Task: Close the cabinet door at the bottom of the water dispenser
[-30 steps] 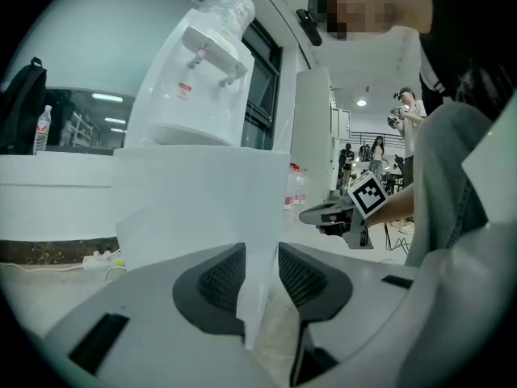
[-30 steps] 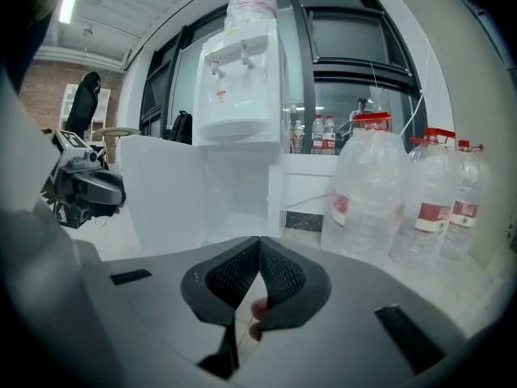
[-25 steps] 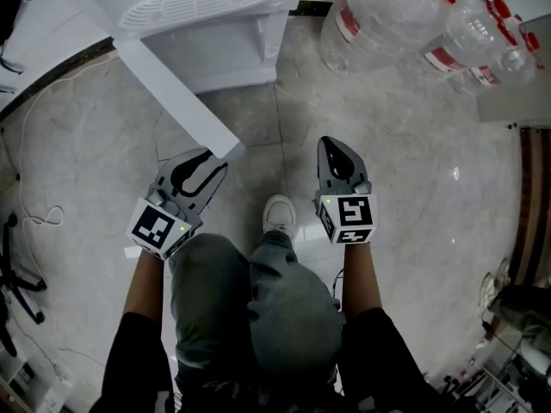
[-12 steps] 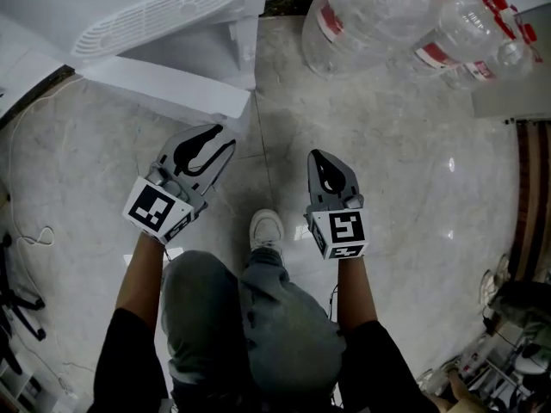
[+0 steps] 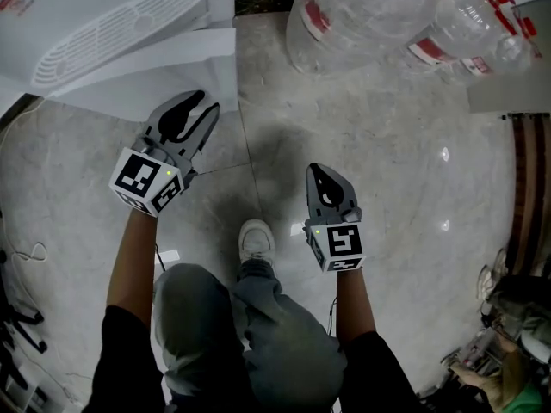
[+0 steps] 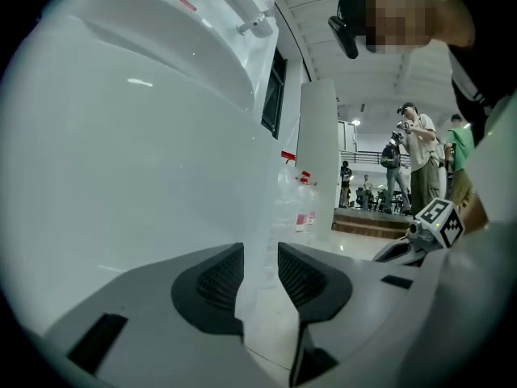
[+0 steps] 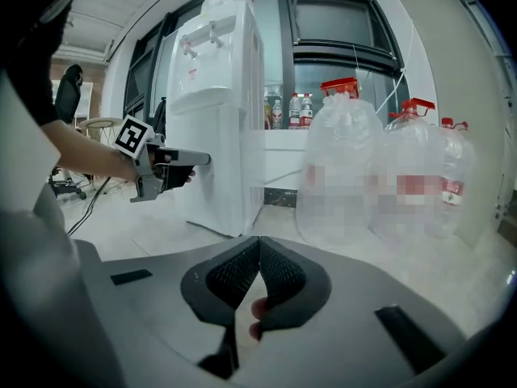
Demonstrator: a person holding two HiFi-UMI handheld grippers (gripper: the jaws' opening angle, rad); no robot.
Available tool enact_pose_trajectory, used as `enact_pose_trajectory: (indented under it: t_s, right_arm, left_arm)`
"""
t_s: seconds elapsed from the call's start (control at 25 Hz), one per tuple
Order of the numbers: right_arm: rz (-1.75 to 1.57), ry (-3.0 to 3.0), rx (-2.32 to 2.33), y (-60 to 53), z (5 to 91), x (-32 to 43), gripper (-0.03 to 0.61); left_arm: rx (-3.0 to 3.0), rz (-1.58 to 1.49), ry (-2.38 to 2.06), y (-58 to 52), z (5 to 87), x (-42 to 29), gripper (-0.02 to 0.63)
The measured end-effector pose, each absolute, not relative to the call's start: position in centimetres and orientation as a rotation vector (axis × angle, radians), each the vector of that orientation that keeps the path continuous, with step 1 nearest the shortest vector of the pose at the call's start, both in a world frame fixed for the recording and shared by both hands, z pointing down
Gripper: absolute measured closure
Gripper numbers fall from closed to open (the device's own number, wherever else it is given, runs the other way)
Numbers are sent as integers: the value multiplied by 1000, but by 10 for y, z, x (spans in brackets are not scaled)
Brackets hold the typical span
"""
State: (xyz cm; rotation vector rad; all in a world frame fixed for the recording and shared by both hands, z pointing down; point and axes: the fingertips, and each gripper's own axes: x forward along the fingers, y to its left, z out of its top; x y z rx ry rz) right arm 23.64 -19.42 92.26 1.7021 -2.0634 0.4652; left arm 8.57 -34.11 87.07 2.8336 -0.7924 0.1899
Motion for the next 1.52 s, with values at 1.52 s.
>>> enact_pose_trajectory:
  t_s: [1.52]
  right_arm:
    - [520, -2172, 1624, -217, 858, 168, 566]
  left_arm:
    - [2766, 304, -1033, -305, 820, 10, 598]
